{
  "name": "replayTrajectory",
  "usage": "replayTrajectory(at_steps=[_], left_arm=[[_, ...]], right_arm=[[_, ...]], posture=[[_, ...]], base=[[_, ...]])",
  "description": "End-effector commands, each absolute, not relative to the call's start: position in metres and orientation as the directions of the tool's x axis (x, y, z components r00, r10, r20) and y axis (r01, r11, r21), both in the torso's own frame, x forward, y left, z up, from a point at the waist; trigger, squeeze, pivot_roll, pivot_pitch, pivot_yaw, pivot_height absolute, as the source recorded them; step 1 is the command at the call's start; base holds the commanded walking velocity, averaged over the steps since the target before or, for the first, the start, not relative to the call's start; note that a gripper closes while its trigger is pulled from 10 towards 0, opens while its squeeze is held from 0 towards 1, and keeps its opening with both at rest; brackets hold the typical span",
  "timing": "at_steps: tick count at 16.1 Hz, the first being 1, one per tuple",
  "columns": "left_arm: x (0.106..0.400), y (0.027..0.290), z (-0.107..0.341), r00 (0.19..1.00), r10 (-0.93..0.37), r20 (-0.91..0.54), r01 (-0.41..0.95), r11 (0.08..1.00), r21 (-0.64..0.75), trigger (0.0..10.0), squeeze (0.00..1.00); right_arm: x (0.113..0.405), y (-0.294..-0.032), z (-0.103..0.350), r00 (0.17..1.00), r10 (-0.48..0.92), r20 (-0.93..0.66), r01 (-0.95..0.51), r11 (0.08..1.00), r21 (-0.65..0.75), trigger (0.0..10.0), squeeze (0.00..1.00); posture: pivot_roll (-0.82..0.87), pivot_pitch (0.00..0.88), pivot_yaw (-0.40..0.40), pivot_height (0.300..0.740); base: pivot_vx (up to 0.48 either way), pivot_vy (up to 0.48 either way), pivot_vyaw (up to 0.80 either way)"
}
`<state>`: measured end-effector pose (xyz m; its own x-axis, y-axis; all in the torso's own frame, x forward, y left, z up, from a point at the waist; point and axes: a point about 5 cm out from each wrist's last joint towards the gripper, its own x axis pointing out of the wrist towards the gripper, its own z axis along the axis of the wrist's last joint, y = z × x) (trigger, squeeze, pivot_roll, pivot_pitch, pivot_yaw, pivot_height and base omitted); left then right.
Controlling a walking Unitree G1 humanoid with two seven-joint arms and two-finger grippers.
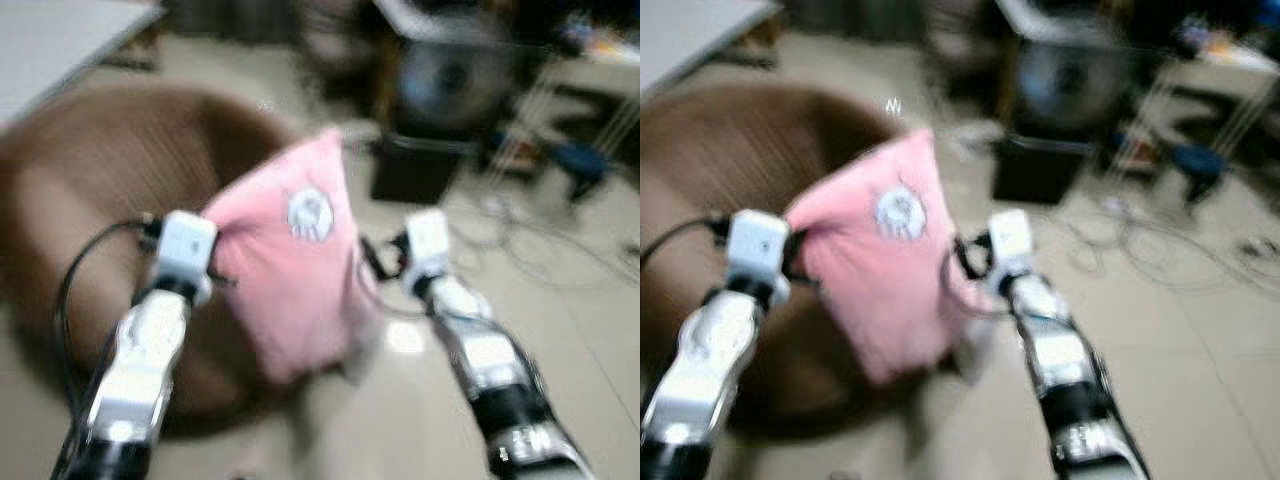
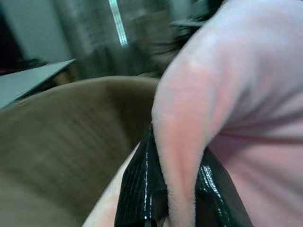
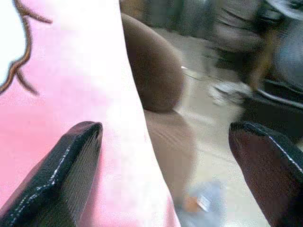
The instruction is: Move the pillow to the sofa from floor
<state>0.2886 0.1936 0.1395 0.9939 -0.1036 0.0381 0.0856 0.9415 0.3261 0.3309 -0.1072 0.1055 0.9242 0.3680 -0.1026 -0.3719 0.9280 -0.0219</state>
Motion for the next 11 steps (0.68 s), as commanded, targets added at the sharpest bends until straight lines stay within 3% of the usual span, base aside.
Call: replayTrajectory(at_steps=[1,11], left_arm=[[0.2911,0.1882,0.1536,0.987,-0.13,0.095,0.091,0.936,0.34,10.0,0.0],[0.2911,0.1844,0.1546,0.975,-0.213,0.061,0.176,0.913,0.367,10.0,0.0]], right_arm=[[0.333,-0.122,0.1069,0.939,0.33,-0.102,-0.332,0.943,-0.009,10.0,0.0],[0.331,-0.1228,0.1026,0.941,0.321,-0.11,-0.324,0.946,-0.018,10.0,0.0]], posture=[[0.2,0.0,-0.071,0.74],[0.2,0.0,-0.034,0.74]], base=[[0.285,0.0,0.0],[0.26,0.0,0.0]])
